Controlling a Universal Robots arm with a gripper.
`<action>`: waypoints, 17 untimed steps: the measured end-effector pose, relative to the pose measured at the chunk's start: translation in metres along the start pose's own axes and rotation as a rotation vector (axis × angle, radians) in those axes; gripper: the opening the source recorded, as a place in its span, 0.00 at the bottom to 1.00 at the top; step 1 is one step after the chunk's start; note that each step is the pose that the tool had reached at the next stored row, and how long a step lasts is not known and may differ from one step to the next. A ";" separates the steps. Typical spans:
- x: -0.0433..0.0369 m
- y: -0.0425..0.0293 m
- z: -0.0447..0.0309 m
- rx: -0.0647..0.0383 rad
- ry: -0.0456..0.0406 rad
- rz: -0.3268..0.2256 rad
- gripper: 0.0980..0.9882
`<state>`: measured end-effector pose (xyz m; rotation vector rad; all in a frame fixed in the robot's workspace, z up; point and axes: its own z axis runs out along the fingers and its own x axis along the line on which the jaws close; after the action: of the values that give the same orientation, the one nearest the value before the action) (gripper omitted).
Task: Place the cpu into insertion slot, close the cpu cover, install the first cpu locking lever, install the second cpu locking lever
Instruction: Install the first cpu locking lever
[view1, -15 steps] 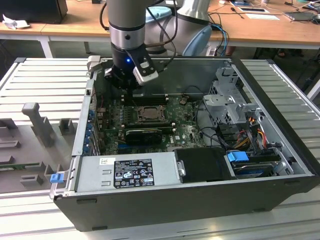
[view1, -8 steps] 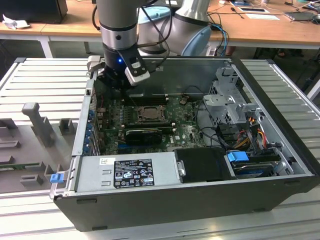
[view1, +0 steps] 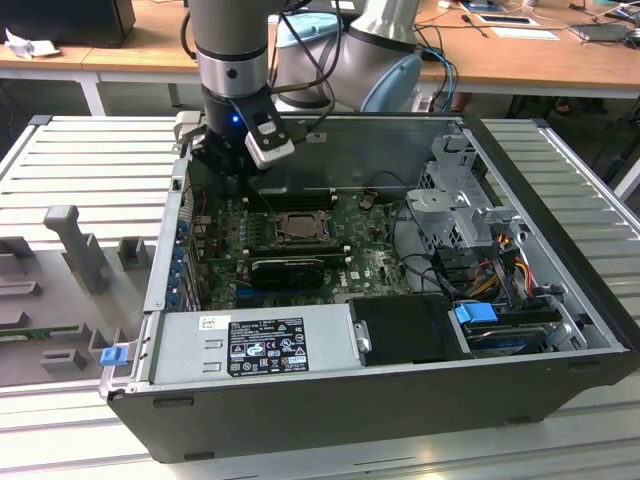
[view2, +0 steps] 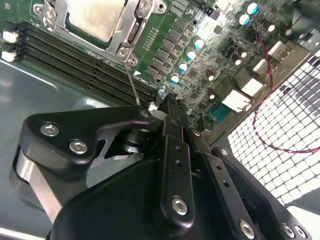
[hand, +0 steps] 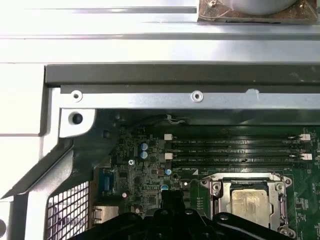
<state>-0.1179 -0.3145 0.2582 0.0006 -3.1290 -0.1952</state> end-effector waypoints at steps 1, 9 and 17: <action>0.0000 0.0012 0.0010 0.000 0.0000 0.000 0.01; 0.0000 0.0042 0.0038 -0.001 0.0002 0.000 0.01; -0.0042 0.0060 0.0042 -0.001 0.0002 0.000 0.01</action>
<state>-0.1138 -0.3081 0.2547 0.0005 -3.1286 -0.1971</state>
